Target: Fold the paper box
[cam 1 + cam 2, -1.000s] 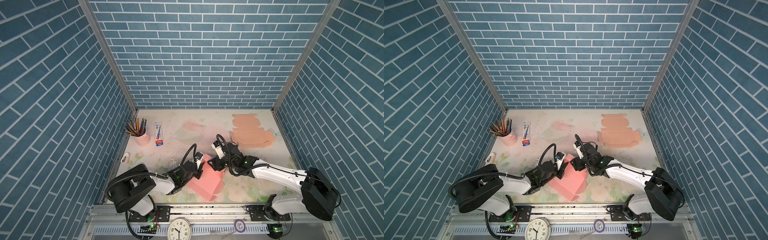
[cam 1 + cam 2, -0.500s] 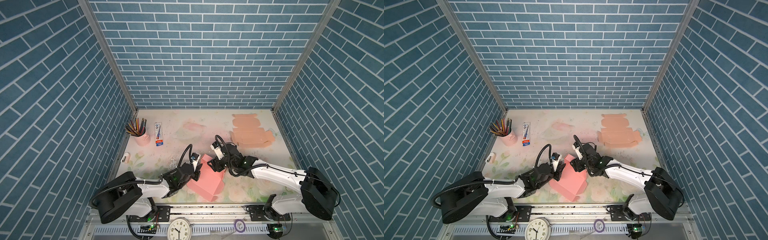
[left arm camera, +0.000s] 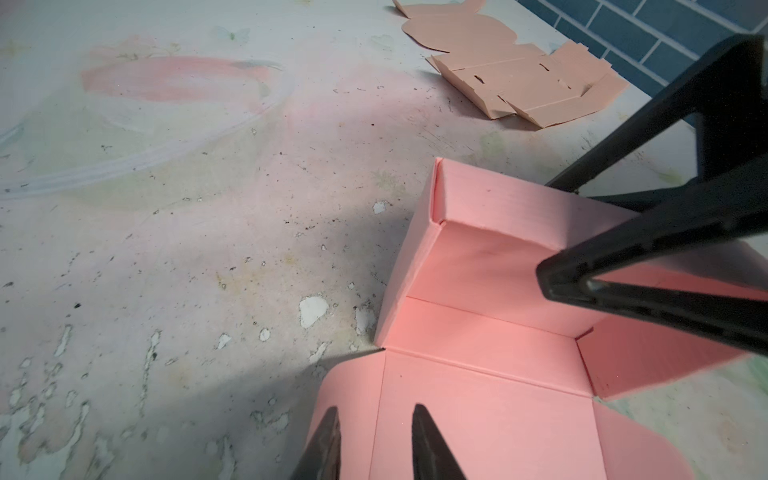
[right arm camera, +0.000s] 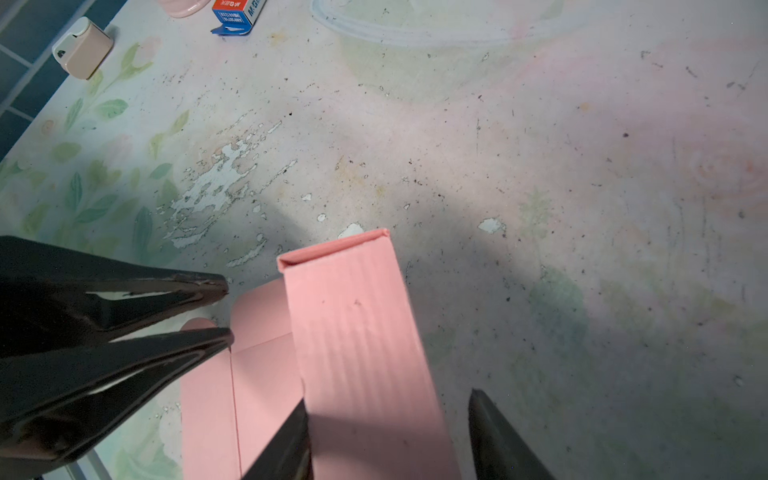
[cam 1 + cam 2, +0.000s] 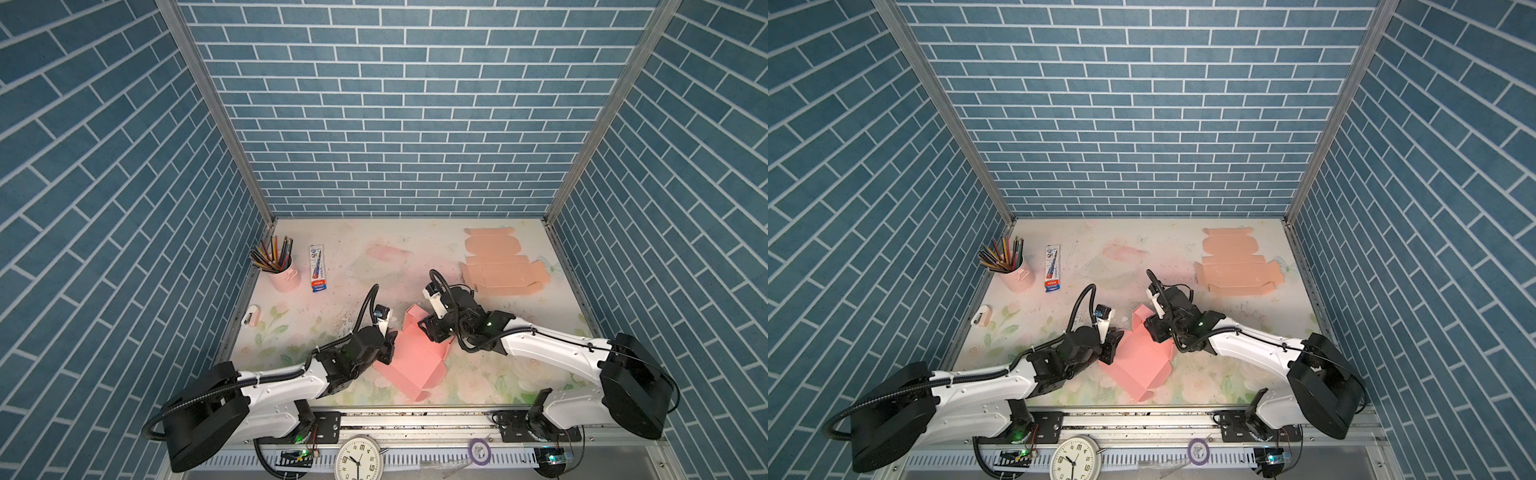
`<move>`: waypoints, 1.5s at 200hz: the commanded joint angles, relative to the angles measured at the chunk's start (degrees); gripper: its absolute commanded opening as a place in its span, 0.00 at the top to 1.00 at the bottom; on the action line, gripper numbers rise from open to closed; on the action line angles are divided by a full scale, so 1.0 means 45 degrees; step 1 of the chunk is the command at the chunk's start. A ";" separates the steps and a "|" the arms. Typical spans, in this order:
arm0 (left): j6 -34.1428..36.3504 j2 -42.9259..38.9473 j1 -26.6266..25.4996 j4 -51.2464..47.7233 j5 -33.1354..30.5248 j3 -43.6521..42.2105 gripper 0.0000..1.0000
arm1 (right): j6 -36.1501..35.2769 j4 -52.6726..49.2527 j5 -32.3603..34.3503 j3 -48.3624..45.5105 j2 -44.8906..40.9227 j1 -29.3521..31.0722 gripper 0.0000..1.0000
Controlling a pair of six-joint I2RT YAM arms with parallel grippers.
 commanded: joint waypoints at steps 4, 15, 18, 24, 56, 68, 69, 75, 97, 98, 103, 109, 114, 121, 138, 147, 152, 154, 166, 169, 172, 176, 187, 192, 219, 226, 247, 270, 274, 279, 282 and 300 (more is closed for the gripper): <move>-0.0653 -0.0730 0.0114 -0.1932 -0.0403 0.0740 0.69 | 0.0443 -0.0083 0.0294 0.0062 -0.0285 -0.0262 0.46; -0.0861 -0.0991 0.0449 -0.2286 0.0026 0.0847 0.59 | 0.0494 0.0099 0.0132 -0.0080 -0.0462 -0.0411 0.48; -0.0926 -0.1060 0.0561 -0.2351 0.0226 0.0879 0.57 | 0.0510 0.0129 0.0086 -0.0109 -0.0494 -0.0456 0.48; -0.1044 -0.1170 0.0835 -0.2433 0.0624 0.0899 0.53 | 0.0514 0.0205 0.0005 -0.0208 -0.0571 -0.0540 0.49; -0.1672 -0.1731 0.2194 -0.2564 0.2656 0.0811 0.38 | 0.0524 0.0397 -0.0287 -0.0543 -0.0792 -0.1029 0.53; -0.1769 -0.1860 0.2562 -0.2757 0.3057 0.0848 0.35 | 0.0534 0.0470 -0.0402 -0.0679 -0.0888 -0.1198 0.53; -0.1777 -0.1872 0.2585 -0.2776 0.3085 0.0851 0.35 | 0.0524 0.0490 -0.0408 -0.0686 -0.0890 -0.1209 0.53; -0.1813 -0.1911 0.2700 -0.2921 0.3231 0.0888 0.34 | 0.0534 0.0539 -0.0462 -0.0754 -0.0943 -0.1302 0.53; -0.1918 -0.1941 0.3131 -0.3509 0.3931 0.1019 0.32 | 0.0573 0.0724 -0.0690 -0.1033 -0.1052 -0.1642 0.54; -0.1929 -0.1922 0.3153 -0.3533 0.3981 0.1035 0.32 | 0.0573 0.0734 -0.0689 -0.1059 -0.1060 -0.1666 0.54; -0.1954 -0.1891 0.3277 -0.3695 0.4124 0.1066 0.32 | 0.0564 0.0761 -0.0724 -0.1124 -0.1099 -0.1737 0.54; -0.1988 -0.1884 0.3377 -0.3895 0.4236 0.1122 0.32 | 0.0572 0.0796 -0.0747 -0.1192 -0.1140 -0.1818 0.54; -0.2015 -0.1873 0.3444 -0.4088 0.4263 0.1163 0.31 | 0.0568 0.0824 -0.0782 -0.1263 -0.1177 -0.1878 0.54; -0.2037 -0.1878 0.3514 -0.4327 0.4285 0.1221 0.32 | 0.0580 0.0858 -0.0790 -0.1341 -0.1218 -0.1969 0.54; -0.2118 -0.1960 0.3619 -0.4771 0.4291 0.1284 0.32 | 0.0616 0.0968 -0.0862 -0.1579 -0.1372 -0.2189 0.54; -0.2172 -0.2051 0.3640 -0.4953 0.4297 0.1285 0.32 | 0.0649 0.1050 -0.0929 -0.1722 -0.1450 -0.2316 0.55; -0.2208 -0.2080 0.3666 -0.5015 0.4294 0.1285 0.31 | 0.0654 0.1087 -0.0959 -0.1812 -0.1493 -0.2395 0.55; -0.2237 -0.2104 0.3674 -0.5035 0.4286 0.1280 0.32 | 0.0667 0.1118 -0.0961 -0.1833 -0.1506 -0.2418 0.55; -0.2357 -0.2190 0.3700 -0.5153 0.4321 0.1246 0.32 | 0.0710 0.1251 -0.1072 -0.2023 -0.1603 -0.2575 0.55; -0.2388 -0.2201 0.3697 -0.5158 0.4330 0.1234 0.31 | 0.0718 0.1286 -0.1087 -0.2076 -0.1627 -0.2633 0.55; -0.2431 -0.2217 0.3694 -0.5158 0.4344 0.1213 0.32 | 0.0726 0.1307 -0.1121 -0.2121 -0.1655 -0.2677 0.55; -0.2494 -0.2243 0.3704 -0.5144 0.4385 0.1185 0.32 | 0.0736 0.1335 -0.1118 -0.2169 -0.1676 -0.2735 0.55; -0.2644 -0.2259 0.3713 -0.5147 0.4443 0.1103 0.32 | 0.0749 0.1370 -0.1137 -0.2301 -0.1729 -0.2882 0.55; -0.2711 -0.2293 0.3715 -0.5152 0.4479 0.1058 0.31 | 0.0749 0.1396 -0.1137 -0.2370 -0.1738 -0.2936 0.55; -0.3154 -0.2429 0.3695 -0.4949 0.4779 0.0714 0.31 | 0.0767 0.1588 -0.1139 -0.2741 -0.1862 -0.3236 0.55; -0.3259 -0.2449 0.3715 -0.4885 0.4834 0.0636 0.31 | 0.0787 0.1638 -0.1118 -0.2825 -0.1870 -0.3329 0.55; -0.3490 -0.2484 0.3736 -0.4761 0.4955 0.0430 0.31 | 0.0808 0.1828 -0.1118 -0.3092 -0.1887 -0.3520 0.55; -0.3786 -0.2432 0.3725 -0.4349 0.5205 0.0199 0.30 | 0.0828 0.1998 -0.1138 -0.3324 -0.1858 -0.3696 0.55; -0.3856 -0.2427 0.3737 -0.4260 0.5275 0.0154 0.30 | 0.0833 0.2032 -0.1149 -0.3357 -0.1865 -0.3707 0.55; -0.3931 -0.2383 0.3715 -0.4139 0.5361 0.0075 0.30 | 0.0835 0.2082 -0.1156 -0.3397 -0.1861 -0.3721 0.55; -0.3976 -0.2359 0.3723 -0.4040 0.5390 0.0040 0.30 | 0.0841 0.2090 -0.1174 -0.3417 -0.1855 -0.3745 0.55; -0.4290 -0.2236 0.3727 -0.3569 0.5625 -0.0219 0.29 | 0.0837 0.2192 -0.1196 -0.3515 -0.1839 -0.3797 0.55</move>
